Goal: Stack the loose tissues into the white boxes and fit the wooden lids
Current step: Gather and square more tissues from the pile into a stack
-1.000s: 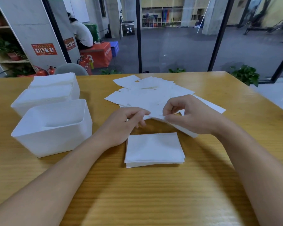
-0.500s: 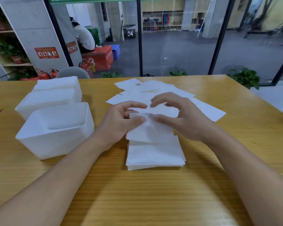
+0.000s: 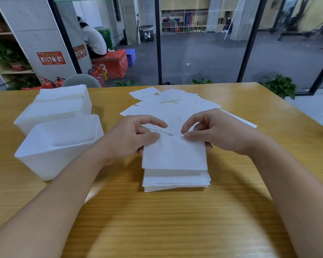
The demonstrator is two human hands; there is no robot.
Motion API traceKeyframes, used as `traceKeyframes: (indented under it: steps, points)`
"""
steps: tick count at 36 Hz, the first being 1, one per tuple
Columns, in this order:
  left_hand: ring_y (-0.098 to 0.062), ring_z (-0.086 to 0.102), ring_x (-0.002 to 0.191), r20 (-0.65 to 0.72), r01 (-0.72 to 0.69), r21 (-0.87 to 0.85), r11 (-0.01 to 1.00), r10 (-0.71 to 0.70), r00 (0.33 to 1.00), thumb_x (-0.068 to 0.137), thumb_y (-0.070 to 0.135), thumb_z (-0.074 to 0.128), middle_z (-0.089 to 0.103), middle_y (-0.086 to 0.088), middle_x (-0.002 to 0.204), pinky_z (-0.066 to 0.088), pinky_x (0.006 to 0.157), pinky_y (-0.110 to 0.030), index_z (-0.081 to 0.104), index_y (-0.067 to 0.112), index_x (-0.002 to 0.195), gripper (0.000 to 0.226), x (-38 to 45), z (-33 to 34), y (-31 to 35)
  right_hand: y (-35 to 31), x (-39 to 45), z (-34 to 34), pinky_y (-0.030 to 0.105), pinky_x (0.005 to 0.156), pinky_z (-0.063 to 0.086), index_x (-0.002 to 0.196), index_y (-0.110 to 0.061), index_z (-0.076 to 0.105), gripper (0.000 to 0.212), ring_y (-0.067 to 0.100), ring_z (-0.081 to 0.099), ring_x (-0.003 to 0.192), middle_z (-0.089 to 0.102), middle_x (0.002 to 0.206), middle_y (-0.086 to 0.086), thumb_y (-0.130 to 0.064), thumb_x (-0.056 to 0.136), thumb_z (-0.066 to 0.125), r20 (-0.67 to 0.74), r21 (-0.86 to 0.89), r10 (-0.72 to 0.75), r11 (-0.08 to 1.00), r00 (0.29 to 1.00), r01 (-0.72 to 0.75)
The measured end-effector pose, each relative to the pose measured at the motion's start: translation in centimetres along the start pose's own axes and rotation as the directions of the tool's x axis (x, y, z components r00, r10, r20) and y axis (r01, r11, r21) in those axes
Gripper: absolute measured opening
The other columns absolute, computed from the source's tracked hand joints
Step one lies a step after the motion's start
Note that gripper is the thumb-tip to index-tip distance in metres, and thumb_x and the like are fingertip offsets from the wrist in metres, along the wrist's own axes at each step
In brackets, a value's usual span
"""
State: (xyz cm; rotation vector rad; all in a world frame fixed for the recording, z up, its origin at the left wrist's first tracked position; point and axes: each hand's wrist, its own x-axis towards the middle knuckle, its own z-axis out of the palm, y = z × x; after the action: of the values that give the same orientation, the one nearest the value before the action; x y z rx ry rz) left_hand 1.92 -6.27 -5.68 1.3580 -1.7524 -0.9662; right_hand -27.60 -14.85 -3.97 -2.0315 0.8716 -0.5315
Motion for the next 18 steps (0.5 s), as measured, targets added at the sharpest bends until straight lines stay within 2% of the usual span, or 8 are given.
traceKeyframes:
  steps: [2, 5, 7, 9, 12, 16, 18]
  points:
    - [-0.018, 0.054, 0.059, 0.125, 0.054, 0.045, 0.998, -0.06, 0.99, 0.102, 0.04, 0.075, 0.057, -0.003, 0.063, 0.044, 0.054, -0.021, 0.065, 0.048, 0.142, 0.042, -0.3, -0.4, 0.1, 0.1, -0.2, -0.2, 0.037, 0.068, 0.05, 0.105, -0.026, 0.079, 0.019, 0.019, 0.06, 0.059, 0.072, 0.073, 0.005, -0.038, 0.092, 0.086, 0.078, -0.012, 0.056, 0.998, 0.995, -0.056]
    - [-0.023, 0.055, 0.061, 0.277, 0.14, 0.108, 0.984, -0.165, 0.947, 0.099, 0.045, 0.075, 0.071, -0.02, 0.077, 0.044, 0.055, -0.023, 0.056, 0.06, 0.143, 0.05, -0.7, -0.5, 0.2, 0.1, -0.5, -0.1, 0.033, 0.067, 0.057, 0.101, -0.025, 0.08, 0.018, 0.018, 0.066, 0.061, 0.075, 0.075, 0.007, -0.036, 0.09, 0.089, 0.185, -0.053, 0.115, 0.993, 0.976, -0.107]
    - [-0.024, 0.057, 0.062, 0.305, 0.16, 0.103, 0.982, -0.184, 0.934, 0.099, 0.042, 0.075, 0.076, -0.023, 0.084, 0.047, 0.06, -0.022, 0.055, 0.062, 0.142, 0.051, -0.7, -0.3, 0.0, 0.2, -0.5, 0.2, 0.032, 0.067, 0.058, 0.099, -0.026, 0.08, 0.016, 0.019, 0.068, 0.063, 0.075, 0.077, 0.013, -0.035, 0.089, 0.089, 0.221, -0.082, 0.146, 0.988, 0.964, -0.131]
    - [-0.023, 0.057, 0.063, 0.297, 0.151, 0.117, 0.982, -0.18, 0.938, 0.1, 0.039, 0.075, 0.078, -0.016, 0.085, 0.049, 0.068, -0.028, 0.054, 0.061, 0.142, 0.052, -0.6, 0.0, -0.1, 0.4, -0.4, 0.4, 0.034, 0.067, 0.057, 0.097, -0.027, 0.078, 0.018, 0.018, 0.067, 0.063, 0.075, 0.078, 0.016, -0.036, 0.087, 0.089, 0.226, -0.111, 0.164, 0.984, 0.96, -0.142]
    - [-0.022, 0.057, 0.062, 0.256, 0.138, 0.165, 0.977, -0.177, 0.95, 0.1, 0.041, 0.075, 0.078, -0.011, 0.081, 0.048, 0.074, -0.039, 0.053, 0.062, 0.14, 0.051, -0.5, 0.0, -0.2, 0.7, -0.2, 0.3, 0.034, 0.064, 0.05, 0.094, -0.027, 0.078, 0.023, 0.016, 0.063, 0.061, 0.074, 0.077, 0.014, -0.042, 0.082, 0.091, 0.182, -0.17, 0.146, 0.979, 0.972, -0.115]
    - [-0.017, 0.061, 0.062, 0.289, 0.166, 0.261, 0.951, -0.241, 0.927, 0.091, 0.059, 0.082, 0.076, -0.006, 0.077, 0.047, 0.067, -0.03, 0.051, 0.067, 0.141, 0.059, -0.7, -0.4, 0.0, 1.0, 0.1, 0.4, 0.019, 0.052, 0.042, 0.088, -0.036, 0.082, 0.019, 0.003, 0.057, 0.059, 0.073, 0.074, -0.01, -0.053, 0.083, 0.089, 0.071, -0.302, 0.117, 0.949, 0.991, -0.091]
    - [-0.014, 0.065, 0.065, 0.268, 0.168, 0.293, 0.941, -0.25, 0.93, 0.086, 0.066, 0.084, 0.072, -0.002, 0.071, 0.046, 0.069, -0.028, 0.053, 0.064, 0.139, 0.062, -0.6, -0.4, 0.0, 1.4, 0.5, 0.7, 0.016, 0.054, 0.045, 0.084, -0.04, 0.083, 0.01, 0.0, 0.062, 0.065, 0.075, 0.08, -0.019, -0.048, 0.089, 0.085, -0.052, -0.357, 0.038, 0.933, 0.998, -0.054]
